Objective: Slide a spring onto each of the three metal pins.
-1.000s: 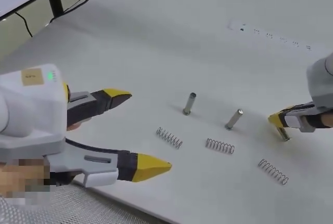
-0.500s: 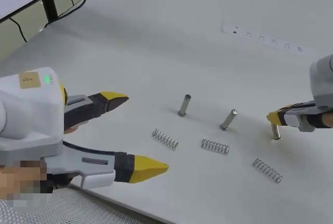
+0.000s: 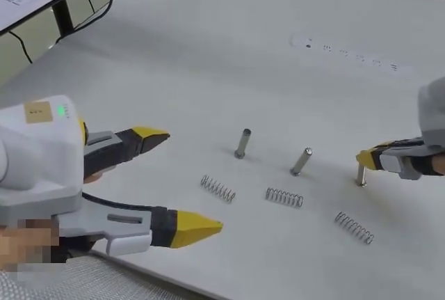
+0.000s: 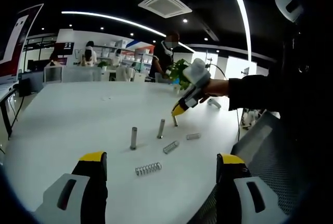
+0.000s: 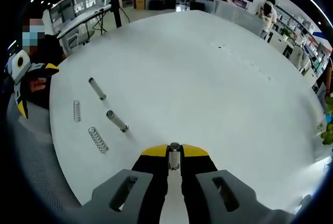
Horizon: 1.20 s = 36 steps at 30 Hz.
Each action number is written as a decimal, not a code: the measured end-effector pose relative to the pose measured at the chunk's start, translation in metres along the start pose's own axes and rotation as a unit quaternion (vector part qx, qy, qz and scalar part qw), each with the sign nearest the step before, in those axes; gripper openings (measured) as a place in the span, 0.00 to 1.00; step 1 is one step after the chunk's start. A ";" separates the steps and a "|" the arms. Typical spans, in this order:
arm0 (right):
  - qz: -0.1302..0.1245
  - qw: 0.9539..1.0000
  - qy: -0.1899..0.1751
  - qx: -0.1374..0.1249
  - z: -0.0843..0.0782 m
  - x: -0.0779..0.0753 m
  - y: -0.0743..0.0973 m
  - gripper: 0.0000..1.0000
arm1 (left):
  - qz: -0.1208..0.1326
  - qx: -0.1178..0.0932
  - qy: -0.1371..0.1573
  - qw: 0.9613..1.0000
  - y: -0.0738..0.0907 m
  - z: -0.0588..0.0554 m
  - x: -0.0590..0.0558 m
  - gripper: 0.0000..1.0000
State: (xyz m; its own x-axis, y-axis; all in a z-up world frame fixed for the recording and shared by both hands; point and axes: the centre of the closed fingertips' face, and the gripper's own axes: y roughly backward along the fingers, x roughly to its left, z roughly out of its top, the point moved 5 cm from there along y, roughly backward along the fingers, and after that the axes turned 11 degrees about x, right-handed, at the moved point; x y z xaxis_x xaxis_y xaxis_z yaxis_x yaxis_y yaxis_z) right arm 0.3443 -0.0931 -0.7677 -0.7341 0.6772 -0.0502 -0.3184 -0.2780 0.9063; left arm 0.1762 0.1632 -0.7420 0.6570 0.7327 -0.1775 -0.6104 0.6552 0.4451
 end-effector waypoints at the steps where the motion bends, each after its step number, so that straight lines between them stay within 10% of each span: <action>1: 0.000 1.000 0.000 -0.001 0.000 0.000 0.001 0.06 | 0.000 0.000 0.000 1.000 0.000 0.000 0.000 0.83; 36: 0.001 1.000 -0.004 -0.013 -0.018 0.001 0.009 0.09 | -0.008 0.002 0.000 1.000 -0.002 -0.002 -0.001 0.83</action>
State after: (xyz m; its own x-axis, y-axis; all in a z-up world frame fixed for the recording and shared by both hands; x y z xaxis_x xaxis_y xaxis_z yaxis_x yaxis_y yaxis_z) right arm 0.3302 -0.1070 -0.7668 -0.7297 0.6823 -0.0444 -0.3322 -0.2970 0.8952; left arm 0.1758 0.1621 -0.7444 0.6674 0.7215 -0.1844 -0.5976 0.6667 0.4455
